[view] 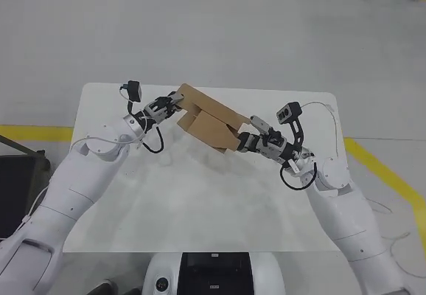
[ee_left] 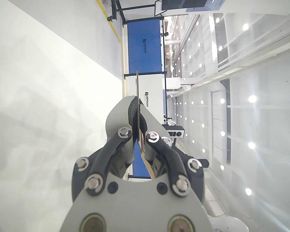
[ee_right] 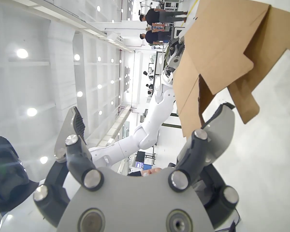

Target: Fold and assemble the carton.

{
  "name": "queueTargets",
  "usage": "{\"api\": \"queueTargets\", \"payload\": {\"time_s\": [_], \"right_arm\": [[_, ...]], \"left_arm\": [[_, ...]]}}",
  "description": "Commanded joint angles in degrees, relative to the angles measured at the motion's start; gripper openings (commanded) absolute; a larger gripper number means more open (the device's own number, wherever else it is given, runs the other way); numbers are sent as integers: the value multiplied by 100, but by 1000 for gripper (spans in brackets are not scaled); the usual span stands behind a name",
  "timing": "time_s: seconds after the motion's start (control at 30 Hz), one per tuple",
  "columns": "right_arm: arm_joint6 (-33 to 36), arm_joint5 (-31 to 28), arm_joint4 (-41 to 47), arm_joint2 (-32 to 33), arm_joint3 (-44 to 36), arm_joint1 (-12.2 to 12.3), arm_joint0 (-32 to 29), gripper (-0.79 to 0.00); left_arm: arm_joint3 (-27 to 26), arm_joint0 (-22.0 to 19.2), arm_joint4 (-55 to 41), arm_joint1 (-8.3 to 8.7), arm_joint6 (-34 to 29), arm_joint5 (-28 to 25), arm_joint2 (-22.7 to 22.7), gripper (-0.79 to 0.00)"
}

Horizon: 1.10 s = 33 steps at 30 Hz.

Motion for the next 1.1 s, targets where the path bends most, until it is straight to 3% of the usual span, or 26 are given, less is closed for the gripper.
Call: {"api": "queueTargets", "payload": {"time_s": [0.0, 0.5, 1.07], "right_arm": [[19, 32, 113, -7, 70, -11, 26, -80], [12, 41, -148, -148, 250, -56, 174, -99], [-255, -24, -798, -183, 73, -61, 182, -225]], "left_arm": [[-26, 31, -14, -15, 31, -5, -44, -785], [-114, 72, 140, -138, 89, 205, -215, -785], [-12, 27, 631, -278, 158, 293, -279, -785]]}}
